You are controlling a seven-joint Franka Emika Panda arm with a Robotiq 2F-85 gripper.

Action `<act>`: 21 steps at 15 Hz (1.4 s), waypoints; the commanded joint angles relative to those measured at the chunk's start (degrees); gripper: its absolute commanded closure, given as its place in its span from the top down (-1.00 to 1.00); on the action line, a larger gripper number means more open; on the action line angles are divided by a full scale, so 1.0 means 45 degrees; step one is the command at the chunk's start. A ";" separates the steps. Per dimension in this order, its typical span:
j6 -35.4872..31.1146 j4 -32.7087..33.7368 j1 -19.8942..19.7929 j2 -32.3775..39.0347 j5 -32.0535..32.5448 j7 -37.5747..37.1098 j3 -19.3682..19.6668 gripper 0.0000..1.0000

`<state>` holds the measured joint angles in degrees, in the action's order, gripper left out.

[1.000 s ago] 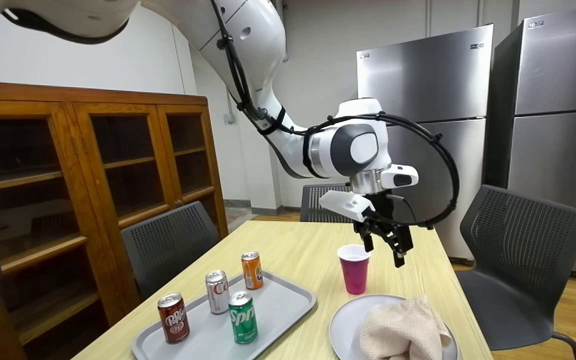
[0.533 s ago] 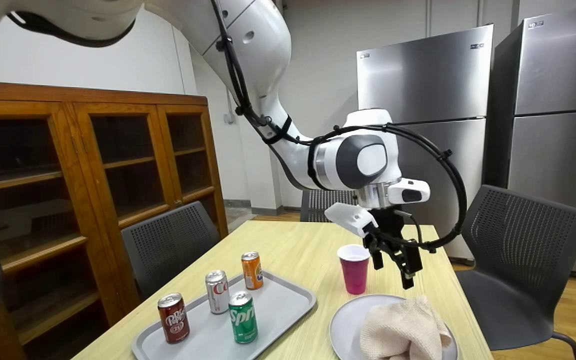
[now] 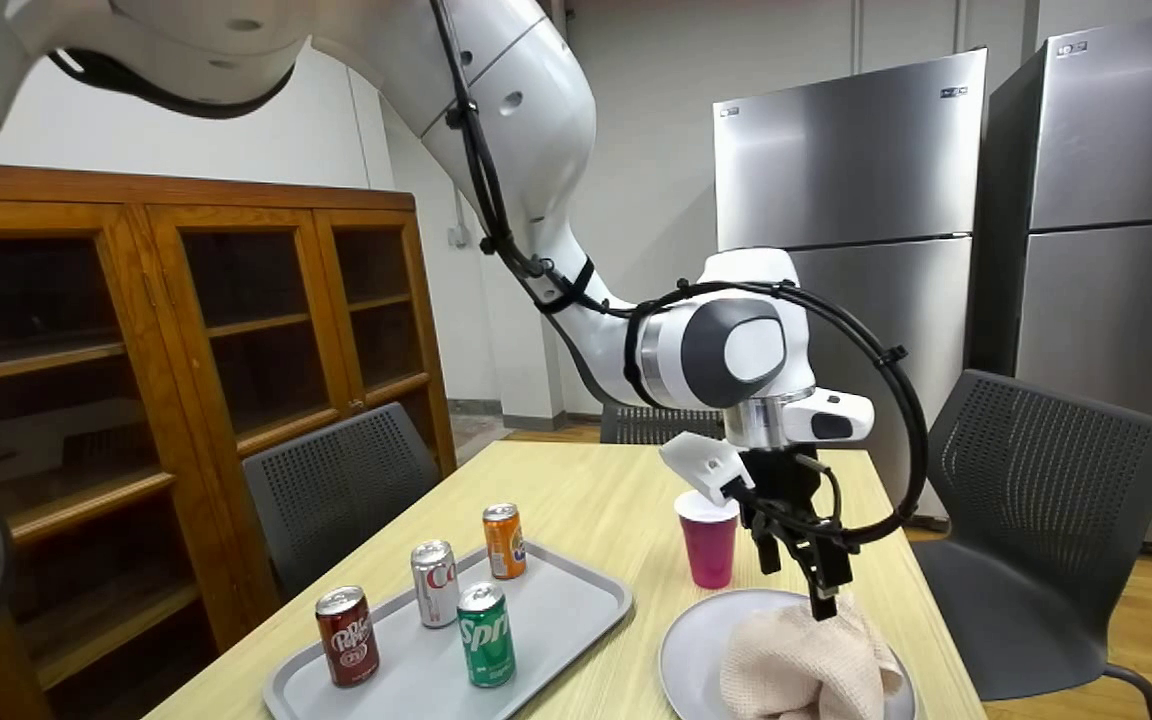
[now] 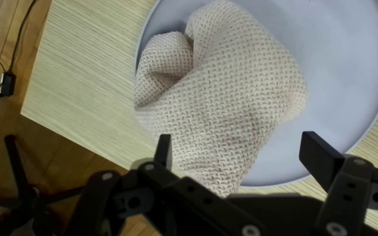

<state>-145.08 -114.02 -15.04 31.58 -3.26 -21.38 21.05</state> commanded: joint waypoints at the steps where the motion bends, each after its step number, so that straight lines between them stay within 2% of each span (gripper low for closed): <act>1: 0.0011 0.0090 0.0232 0.0311 0.0163 -0.0688 0.0272 1.00; 21: 0.0531 0.1727 0.0183 0.2591 0.0001 -0.1226 0.0489 1.00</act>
<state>-144.90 -108.70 -14.91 41.66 -3.26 -25.23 22.25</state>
